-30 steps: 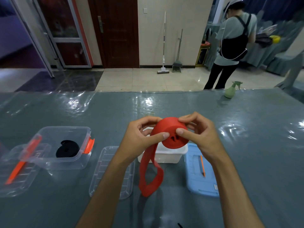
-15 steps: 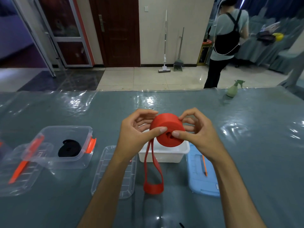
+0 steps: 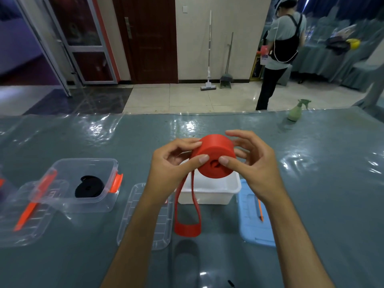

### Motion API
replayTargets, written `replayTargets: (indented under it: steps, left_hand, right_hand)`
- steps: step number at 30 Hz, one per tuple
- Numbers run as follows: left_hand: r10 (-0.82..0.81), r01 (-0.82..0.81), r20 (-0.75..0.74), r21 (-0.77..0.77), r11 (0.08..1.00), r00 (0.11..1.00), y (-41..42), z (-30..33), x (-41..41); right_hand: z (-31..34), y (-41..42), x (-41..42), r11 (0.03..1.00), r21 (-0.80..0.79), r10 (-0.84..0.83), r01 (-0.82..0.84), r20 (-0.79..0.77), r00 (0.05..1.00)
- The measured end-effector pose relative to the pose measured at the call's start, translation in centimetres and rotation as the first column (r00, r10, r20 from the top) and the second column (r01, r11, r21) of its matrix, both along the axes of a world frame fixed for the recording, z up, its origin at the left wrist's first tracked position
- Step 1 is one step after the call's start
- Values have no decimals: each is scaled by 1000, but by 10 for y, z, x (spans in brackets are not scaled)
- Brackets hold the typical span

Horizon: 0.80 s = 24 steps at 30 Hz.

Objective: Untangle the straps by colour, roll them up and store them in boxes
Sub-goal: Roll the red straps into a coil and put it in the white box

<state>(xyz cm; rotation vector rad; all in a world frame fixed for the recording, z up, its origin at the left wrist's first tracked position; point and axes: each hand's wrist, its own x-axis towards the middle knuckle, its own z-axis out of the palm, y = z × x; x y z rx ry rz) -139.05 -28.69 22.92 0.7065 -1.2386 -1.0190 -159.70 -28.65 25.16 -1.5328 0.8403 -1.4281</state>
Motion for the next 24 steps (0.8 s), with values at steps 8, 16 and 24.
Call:
replayTargets:
  steps: [8,16,24]
  left_hand:
    - [25,-19,125,-52,998,992,-2,16,6]
    - [-20,23,131,-21,1000,991,-3,16,3]
    - [-81,76,97,49,996,992,-2,10,1]
  right_hand:
    - [-2,1,-1,996,92,15,-17,27,1000]
    - [1,7,-3,999,34,14,-15,44,999]
    - [3,8,-2,1000,-5,-1,1,51,999]
